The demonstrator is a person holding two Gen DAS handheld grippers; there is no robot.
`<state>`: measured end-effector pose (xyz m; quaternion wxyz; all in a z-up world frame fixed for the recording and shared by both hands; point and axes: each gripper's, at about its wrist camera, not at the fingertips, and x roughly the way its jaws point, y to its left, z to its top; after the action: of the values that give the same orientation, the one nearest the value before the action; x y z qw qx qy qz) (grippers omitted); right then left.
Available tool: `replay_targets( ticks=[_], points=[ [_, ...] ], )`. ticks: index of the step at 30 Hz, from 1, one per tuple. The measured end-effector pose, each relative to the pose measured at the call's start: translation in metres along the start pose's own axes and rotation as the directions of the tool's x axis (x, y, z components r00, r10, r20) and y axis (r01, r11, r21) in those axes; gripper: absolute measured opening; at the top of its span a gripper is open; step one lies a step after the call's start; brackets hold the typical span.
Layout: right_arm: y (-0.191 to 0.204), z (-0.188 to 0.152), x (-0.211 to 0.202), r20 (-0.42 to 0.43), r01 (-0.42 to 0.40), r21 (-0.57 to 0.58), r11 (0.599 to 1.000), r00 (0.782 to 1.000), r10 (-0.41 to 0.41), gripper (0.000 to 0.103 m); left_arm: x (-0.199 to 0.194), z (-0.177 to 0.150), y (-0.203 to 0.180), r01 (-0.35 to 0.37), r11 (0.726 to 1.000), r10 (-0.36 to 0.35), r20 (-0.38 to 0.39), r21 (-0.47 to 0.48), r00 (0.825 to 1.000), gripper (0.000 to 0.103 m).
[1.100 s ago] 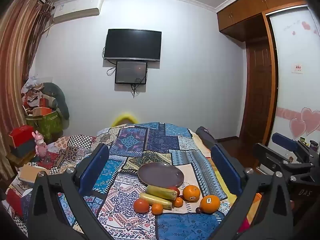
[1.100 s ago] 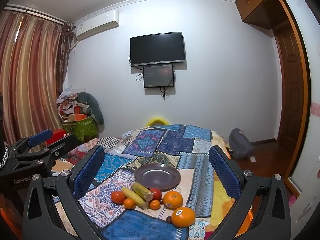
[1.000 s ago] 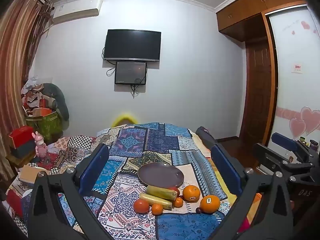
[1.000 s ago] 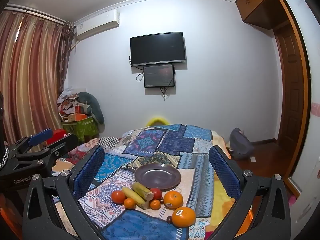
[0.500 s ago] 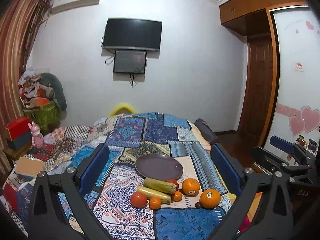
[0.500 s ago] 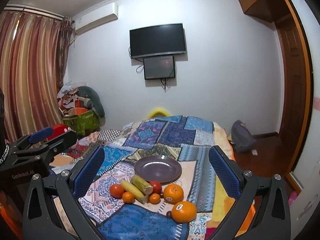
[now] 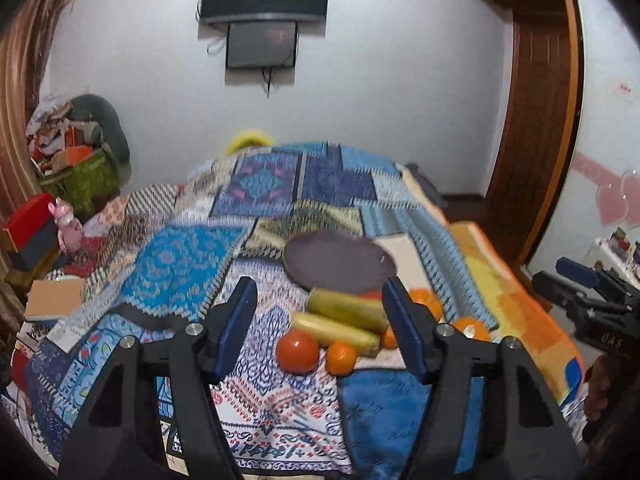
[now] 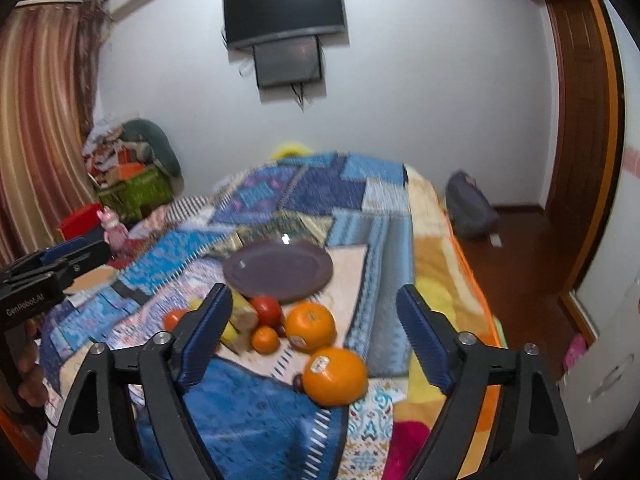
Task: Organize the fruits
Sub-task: 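Grasp the large stickered orange with the right tool while the left tool grasps a tomato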
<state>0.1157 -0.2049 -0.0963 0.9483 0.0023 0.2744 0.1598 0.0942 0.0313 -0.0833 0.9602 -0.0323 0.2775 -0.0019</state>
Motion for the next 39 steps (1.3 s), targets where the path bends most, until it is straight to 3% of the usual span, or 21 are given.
replay_targets(
  ticks=[8,14,26,31,34,39],
  points=[
    [-0.02,-0.026,0.04,-0.17,-0.001,0.02,1.0,0.985,0.004,0.062,0.052,-0.028,0.023,0.0,1.0,-0.003,-0.171,-0.018,0.985,0.064],
    [-0.029,-0.042,0.065,-0.272,-0.02,0.053,0.998,0.962,0.033,0.062,0.085,-0.04,0.033,-0.001,0.999,-0.008,-0.25,-0.034,0.968,0.064],
    [-0.028,-0.054,0.091,-0.35,-0.071,0.107,0.992,0.931,0.104,0.065,0.127,-0.051,0.036,0.012,0.998,-0.03,-0.332,-0.055,0.943,0.064],
    [-0.026,-0.052,0.098,-0.358,-0.069,0.091,0.993,0.929,0.098,0.069,0.142,-0.057,0.038,0.035,0.995,-0.066,-0.373,-0.089,0.925,0.057],
    [-0.026,-0.054,0.105,-0.378,-0.069,0.097,0.993,0.92,0.101,0.07,0.148,-0.059,0.037,0.049,0.994,-0.084,-0.388,-0.1,0.918,0.048],
    [-0.026,-0.057,0.11,-0.383,-0.069,0.099,0.993,0.918,0.102,0.068,0.147,-0.06,0.035,0.049,0.994,-0.082,-0.382,-0.094,0.921,0.047]
  ],
)
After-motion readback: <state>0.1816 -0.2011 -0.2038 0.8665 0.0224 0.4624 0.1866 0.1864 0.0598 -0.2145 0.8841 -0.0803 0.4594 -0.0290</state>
